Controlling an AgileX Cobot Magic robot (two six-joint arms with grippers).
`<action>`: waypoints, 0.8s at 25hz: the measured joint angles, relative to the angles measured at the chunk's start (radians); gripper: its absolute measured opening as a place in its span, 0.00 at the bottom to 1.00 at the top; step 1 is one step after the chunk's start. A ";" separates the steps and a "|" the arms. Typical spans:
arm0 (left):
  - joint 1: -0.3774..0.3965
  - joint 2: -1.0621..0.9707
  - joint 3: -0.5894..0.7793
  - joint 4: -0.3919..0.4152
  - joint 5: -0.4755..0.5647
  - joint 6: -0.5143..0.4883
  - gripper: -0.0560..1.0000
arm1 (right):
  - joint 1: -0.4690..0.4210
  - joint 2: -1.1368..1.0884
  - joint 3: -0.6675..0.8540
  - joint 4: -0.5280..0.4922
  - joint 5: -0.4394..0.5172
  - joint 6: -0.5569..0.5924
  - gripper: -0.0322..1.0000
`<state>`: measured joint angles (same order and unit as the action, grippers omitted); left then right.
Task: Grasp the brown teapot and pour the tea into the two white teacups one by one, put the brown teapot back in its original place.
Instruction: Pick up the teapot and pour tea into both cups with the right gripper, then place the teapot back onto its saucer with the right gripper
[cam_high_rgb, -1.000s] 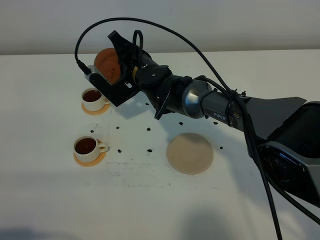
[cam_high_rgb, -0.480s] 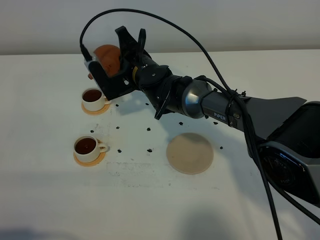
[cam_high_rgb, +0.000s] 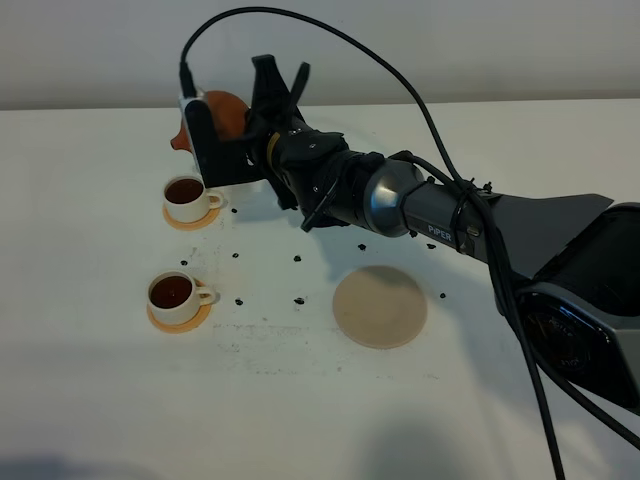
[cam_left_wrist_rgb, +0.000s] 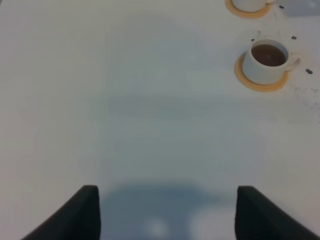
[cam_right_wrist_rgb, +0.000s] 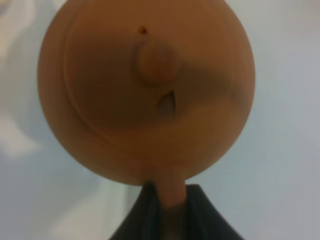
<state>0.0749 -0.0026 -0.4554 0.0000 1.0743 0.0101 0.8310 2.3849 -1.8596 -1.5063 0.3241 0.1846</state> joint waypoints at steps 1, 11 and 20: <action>0.000 0.000 0.000 0.000 0.000 0.000 0.57 | 0.000 -0.002 0.000 0.055 0.000 0.000 0.12; 0.000 0.000 0.000 0.000 0.000 0.000 0.57 | -0.054 -0.143 -0.002 0.808 0.102 -0.077 0.12; 0.000 0.000 0.000 0.000 0.000 0.000 0.57 | -0.120 -0.155 -0.002 1.387 0.280 -0.260 0.12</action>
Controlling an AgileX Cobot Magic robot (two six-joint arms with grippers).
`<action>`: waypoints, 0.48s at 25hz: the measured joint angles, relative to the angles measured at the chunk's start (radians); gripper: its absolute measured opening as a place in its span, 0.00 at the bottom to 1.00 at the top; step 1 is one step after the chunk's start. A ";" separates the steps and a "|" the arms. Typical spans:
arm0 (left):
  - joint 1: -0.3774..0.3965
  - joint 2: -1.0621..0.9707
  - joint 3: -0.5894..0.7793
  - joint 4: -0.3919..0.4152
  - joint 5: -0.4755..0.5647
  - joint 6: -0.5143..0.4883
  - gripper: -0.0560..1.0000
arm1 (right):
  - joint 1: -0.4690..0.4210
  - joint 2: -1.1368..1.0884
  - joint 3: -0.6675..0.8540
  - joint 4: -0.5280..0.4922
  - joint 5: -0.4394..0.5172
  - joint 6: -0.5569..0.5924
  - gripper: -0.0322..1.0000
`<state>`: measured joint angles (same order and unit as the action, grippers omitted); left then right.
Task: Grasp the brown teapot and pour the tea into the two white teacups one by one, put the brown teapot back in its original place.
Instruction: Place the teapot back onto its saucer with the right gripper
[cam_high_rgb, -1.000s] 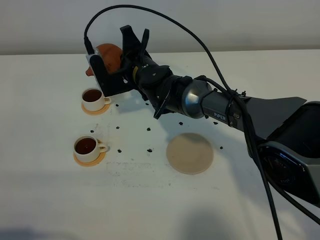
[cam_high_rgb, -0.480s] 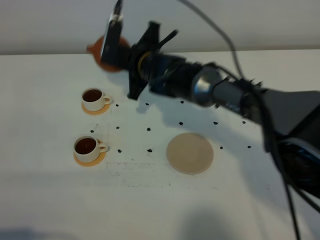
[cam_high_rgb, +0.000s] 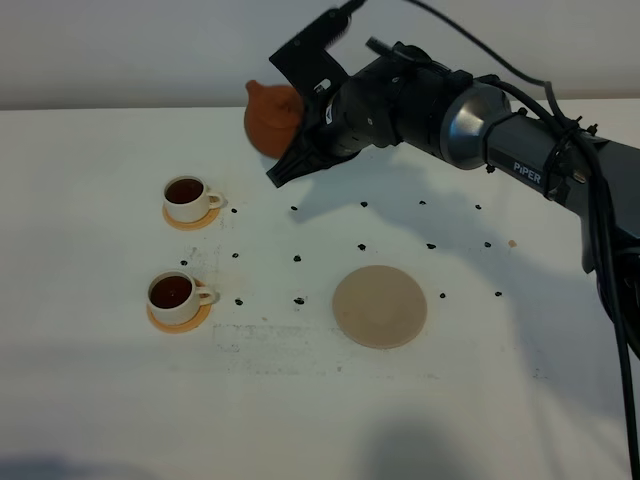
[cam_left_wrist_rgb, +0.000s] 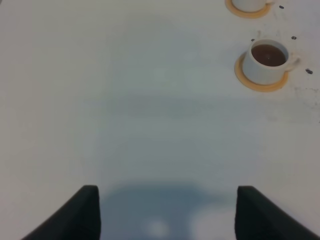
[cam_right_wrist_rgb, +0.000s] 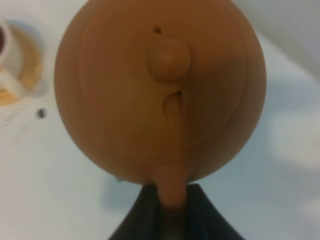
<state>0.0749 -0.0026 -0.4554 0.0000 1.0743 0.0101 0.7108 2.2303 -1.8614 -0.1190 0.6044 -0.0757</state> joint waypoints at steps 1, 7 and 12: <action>0.000 0.000 0.000 0.000 0.000 0.000 0.57 | 0.000 0.000 0.000 0.031 0.012 -0.011 0.12; 0.000 0.000 0.000 0.000 0.000 0.000 0.57 | 0.002 0.000 0.000 0.148 0.055 -0.051 0.12; 0.000 0.000 0.000 0.000 0.000 0.000 0.57 | 0.008 0.023 0.000 0.147 0.062 -0.051 0.12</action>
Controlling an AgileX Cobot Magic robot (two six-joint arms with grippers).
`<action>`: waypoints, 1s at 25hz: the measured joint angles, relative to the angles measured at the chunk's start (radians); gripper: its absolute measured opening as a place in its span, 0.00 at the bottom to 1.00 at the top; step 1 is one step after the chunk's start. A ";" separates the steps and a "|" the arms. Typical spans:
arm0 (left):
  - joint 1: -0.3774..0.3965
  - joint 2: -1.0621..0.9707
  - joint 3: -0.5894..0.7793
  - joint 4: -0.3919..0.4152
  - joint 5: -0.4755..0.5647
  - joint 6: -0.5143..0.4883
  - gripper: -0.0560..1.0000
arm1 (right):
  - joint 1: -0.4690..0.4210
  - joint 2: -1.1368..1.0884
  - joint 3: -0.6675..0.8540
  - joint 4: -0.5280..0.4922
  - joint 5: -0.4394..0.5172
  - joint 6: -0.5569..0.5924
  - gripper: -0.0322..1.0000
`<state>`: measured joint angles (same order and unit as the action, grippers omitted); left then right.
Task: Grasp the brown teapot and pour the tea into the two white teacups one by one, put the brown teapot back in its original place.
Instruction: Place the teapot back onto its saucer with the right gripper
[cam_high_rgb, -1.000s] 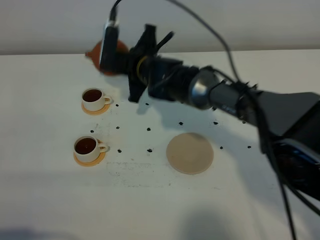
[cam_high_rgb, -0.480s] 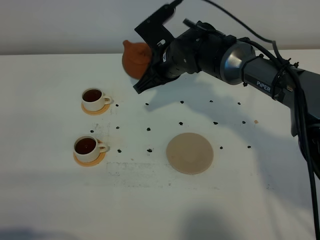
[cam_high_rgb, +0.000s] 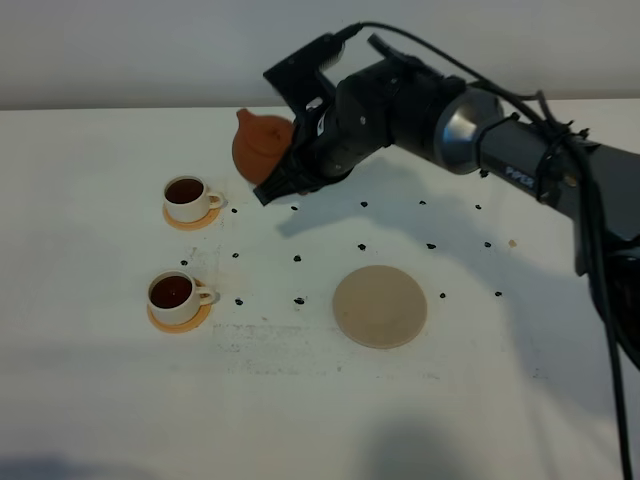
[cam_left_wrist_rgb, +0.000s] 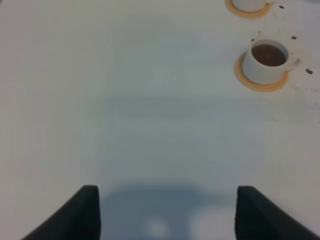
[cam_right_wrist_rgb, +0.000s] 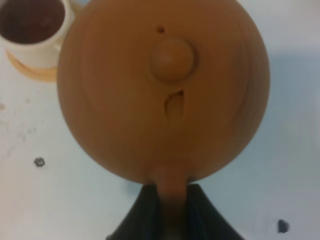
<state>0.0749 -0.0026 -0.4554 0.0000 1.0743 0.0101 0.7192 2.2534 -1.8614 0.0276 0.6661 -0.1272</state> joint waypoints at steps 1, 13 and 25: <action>0.000 0.000 0.000 0.000 0.000 0.000 0.57 | 0.001 0.009 0.000 0.000 0.001 0.000 0.12; 0.000 0.000 0.000 0.000 0.000 0.000 0.57 | 0.002 0.098 0.000 0.000 0.004 0.000 0.12; 0.000 0.000 0.000 0.000 0.000 0.000 0.57 | 0.002 -0.101 0.029 -0.007 0.072 0.000 0.12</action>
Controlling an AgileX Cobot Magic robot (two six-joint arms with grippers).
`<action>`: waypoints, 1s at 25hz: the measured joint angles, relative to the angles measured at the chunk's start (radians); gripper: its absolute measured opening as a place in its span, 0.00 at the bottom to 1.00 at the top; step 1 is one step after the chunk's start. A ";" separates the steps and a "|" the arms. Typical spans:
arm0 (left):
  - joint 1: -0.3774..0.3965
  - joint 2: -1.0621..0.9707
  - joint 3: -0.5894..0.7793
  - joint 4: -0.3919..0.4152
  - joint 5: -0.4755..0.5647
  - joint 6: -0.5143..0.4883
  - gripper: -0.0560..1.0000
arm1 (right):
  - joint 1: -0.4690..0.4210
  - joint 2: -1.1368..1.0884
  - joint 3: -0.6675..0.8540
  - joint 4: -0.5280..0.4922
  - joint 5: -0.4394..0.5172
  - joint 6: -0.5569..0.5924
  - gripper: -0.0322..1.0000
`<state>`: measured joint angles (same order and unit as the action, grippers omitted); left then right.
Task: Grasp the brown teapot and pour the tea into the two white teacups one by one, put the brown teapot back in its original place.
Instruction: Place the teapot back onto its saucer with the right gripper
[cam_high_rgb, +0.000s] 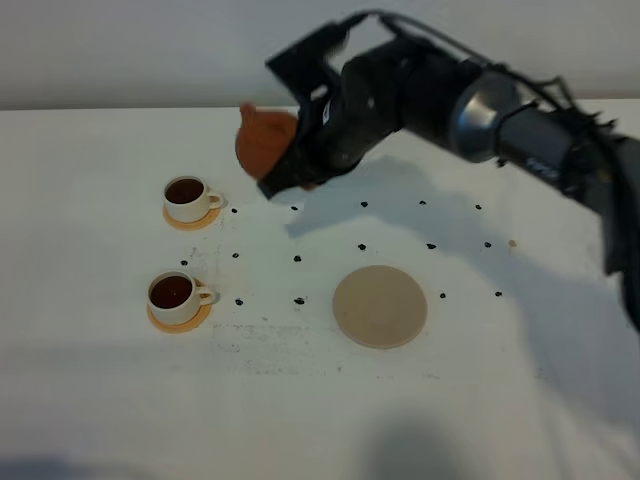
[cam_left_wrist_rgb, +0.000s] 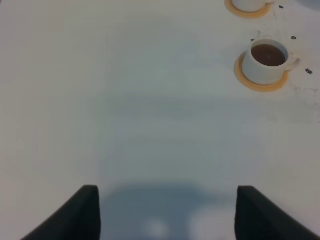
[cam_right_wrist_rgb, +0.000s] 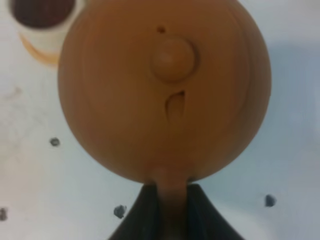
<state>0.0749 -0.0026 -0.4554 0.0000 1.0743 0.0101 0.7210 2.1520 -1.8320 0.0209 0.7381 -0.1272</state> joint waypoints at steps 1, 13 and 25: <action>0.000 0.000 0.000 0.000 0.000 0.000 0.57 | -0.002 -0.021 0.022 0.000 -0.004 0.000 0.12; 0.000 0.000 0.000 0.000 0.000 0.000 0.57 | -0.056 -0.288 0.517 0.023 -0.193 0.074 0.12; 0.000 0.000 0.000 0.000 0.000 0.000 0.57 | -0.059 -0.353 0.795 0.130 -0.328 0.081 0.12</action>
<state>0.0749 -0.0026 -0.4554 0.0000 1.0743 0.0101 0.6616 1.7990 -1.0367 0.1510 0.4104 -0.0466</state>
